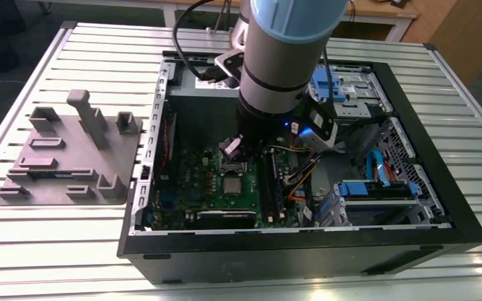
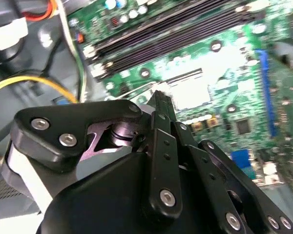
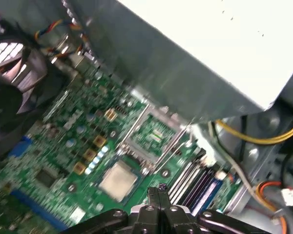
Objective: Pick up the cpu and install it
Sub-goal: 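Close the cpu cover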
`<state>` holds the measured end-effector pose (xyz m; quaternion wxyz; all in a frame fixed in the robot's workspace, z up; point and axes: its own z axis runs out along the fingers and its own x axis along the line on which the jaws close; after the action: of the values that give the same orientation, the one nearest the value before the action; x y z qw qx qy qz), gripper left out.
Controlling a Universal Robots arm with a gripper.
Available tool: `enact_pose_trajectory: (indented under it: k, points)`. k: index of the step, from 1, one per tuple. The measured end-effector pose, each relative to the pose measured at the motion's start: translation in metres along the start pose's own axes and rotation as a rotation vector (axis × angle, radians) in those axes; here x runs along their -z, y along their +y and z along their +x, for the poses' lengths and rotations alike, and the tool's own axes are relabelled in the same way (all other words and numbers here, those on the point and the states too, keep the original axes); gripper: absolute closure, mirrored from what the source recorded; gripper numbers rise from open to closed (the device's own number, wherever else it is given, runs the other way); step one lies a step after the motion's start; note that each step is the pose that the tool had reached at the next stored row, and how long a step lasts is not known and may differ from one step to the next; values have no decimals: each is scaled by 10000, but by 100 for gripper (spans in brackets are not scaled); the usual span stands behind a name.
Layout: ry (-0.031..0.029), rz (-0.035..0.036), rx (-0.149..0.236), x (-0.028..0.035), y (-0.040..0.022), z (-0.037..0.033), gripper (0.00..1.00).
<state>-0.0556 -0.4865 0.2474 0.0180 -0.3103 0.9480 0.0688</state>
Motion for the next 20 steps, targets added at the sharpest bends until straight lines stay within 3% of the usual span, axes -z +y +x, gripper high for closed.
enact_pose_trajectory:
  k: [1, 2, 20]
  points:
    - [-102, -145, 26, -1, 0, 0, 89]
    - [-148, -213, 52, -4, 0, 0, 89]
    - [-146, -222, 95, -9, 15, -15, 89]
